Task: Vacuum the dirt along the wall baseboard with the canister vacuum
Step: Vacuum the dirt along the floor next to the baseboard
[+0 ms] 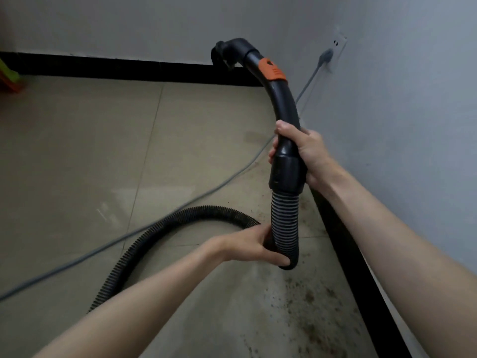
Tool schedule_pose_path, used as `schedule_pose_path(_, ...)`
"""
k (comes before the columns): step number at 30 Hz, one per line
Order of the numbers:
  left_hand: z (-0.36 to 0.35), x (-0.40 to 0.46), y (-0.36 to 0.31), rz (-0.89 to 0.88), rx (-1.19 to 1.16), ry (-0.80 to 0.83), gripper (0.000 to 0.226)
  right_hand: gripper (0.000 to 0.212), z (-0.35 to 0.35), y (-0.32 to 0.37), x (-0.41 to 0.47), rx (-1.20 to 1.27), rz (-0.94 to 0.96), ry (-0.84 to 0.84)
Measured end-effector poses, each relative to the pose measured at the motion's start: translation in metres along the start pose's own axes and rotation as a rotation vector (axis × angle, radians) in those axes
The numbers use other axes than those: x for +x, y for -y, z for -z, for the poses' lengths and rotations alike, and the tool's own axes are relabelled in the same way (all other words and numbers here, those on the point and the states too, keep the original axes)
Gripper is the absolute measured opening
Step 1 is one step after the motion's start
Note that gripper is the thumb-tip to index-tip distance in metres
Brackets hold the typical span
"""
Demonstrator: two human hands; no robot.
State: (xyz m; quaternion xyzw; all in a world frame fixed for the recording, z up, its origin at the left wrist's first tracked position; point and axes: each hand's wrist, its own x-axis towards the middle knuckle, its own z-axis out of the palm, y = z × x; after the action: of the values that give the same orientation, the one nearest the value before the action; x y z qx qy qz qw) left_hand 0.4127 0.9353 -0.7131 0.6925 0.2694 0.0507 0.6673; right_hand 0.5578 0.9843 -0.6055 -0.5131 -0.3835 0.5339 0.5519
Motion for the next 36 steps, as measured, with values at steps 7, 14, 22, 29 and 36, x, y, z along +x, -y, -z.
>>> schedule_pose_path(7, -0.007, 0.019, -0.001, -0.145, 0.278, -0.327, 0.049, 0.018, 0.002, 0.024, 0.011, -0.442, 0.21, -0.312)
schedule_pose_path(14, 0.008, 0.025, -0.004, 0.11, 0.862, -0.767, 0.027, 0.036, 0.004, 0.012, 0.02, -0.779, 0.27, -0.597)
schedule_pose_path(22, 0.046, -0.014, 0.062, 0.369, 0.886, -0.454, 0.066, 0.03, 0.02, -0.047, 0.003, -0.945, 0.274, -0.333)
schedule_pose_path(29, 0.026, 0.042, 0.063, 0.056, 0.871, -0.313, 0.087, 0.022, 0.019, -0.051, 0.019, -0.577, 0.25, -0.344)
schedule_pose_path(36, 0.034, 0.083, 0.054, 0.086, 0.706, -0.218, 0.049, 0.021, 0.046, -0.051, 0.035, -0.349, 0.056, -0.279)
